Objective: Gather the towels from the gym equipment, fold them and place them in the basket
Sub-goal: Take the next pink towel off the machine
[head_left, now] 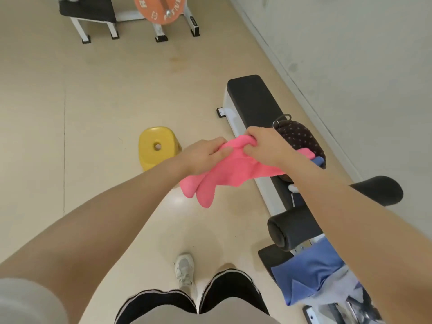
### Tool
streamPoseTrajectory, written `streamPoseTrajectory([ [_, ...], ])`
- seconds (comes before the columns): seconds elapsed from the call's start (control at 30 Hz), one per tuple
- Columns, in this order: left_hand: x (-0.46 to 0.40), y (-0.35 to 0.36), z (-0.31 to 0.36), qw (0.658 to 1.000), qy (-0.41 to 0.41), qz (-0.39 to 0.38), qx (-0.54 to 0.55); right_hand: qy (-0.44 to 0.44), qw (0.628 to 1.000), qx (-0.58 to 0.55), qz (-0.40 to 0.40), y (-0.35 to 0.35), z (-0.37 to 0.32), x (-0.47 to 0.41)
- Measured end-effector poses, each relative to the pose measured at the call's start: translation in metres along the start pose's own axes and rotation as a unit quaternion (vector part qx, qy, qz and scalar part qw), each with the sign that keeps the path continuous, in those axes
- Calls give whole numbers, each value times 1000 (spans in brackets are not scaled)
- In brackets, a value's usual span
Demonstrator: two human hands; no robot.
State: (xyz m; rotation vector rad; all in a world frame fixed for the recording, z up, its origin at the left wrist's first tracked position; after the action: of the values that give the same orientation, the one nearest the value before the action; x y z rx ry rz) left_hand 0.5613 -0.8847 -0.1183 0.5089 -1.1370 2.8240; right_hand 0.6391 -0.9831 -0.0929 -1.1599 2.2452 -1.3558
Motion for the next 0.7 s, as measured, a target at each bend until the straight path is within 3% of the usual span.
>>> streamPoseTrajectory([
  [0.13,-58,-53,-12,997,31,30,71,42,994,-101,-2,-14,22,-74],
  [0.27,-132,-94,-27,997,35,25,67,14,991,-129,39,-33,37,-151],
  [0.47,-286,-155,-56,995,19,-25,-99,0,999,7,41,-85,76,-295],
  [0.7,-451,-231,-29,993,31,-64,-89,78,995,-28,53,-173,151,-431],
])
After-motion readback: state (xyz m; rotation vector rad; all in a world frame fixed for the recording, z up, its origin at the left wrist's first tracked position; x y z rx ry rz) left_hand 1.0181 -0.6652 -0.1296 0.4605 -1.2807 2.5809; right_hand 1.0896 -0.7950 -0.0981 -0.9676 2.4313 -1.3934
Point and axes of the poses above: each hand's wrist, its own x-axis away from the middle knuckle, its own y-axis out of the palm, z = x × y, the point moved 8 cm from there along -x, towards the middle knuckle, and after that the axes turned 5 degrees about -y, right-handed, at the moved point
